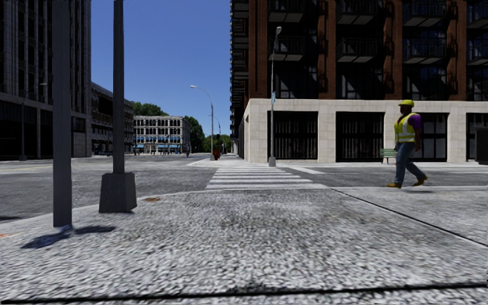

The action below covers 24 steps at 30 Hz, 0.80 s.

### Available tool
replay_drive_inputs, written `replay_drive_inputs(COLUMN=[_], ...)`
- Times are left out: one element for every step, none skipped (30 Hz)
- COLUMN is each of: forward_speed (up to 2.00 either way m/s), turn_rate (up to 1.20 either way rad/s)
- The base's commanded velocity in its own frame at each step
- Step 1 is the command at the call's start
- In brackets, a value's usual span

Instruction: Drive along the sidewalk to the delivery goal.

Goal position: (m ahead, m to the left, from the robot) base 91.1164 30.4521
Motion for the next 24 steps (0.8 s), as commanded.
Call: replay_drive_inputs(forward_speed=[1.37,1.34,1.33,1.33,1.33,1.33,1.33,1.33,1.33,1.32,1.32,1.32,1.32,1.32,1.32,1.32,1.32,1.32,1.32,1.32,1.32,1.32,1.32,1.32], turn_rate=[0.00,0.00,0.00,0.00,0.00,0.00,0.00,0.00,0.00,-0.01,-0.46,-0.71,-0.81,-0.88,-0.94,-1.06,-1.06,-1.16,-1.16,-1.16,-1.16,-1.16,-0.66,-0.66])
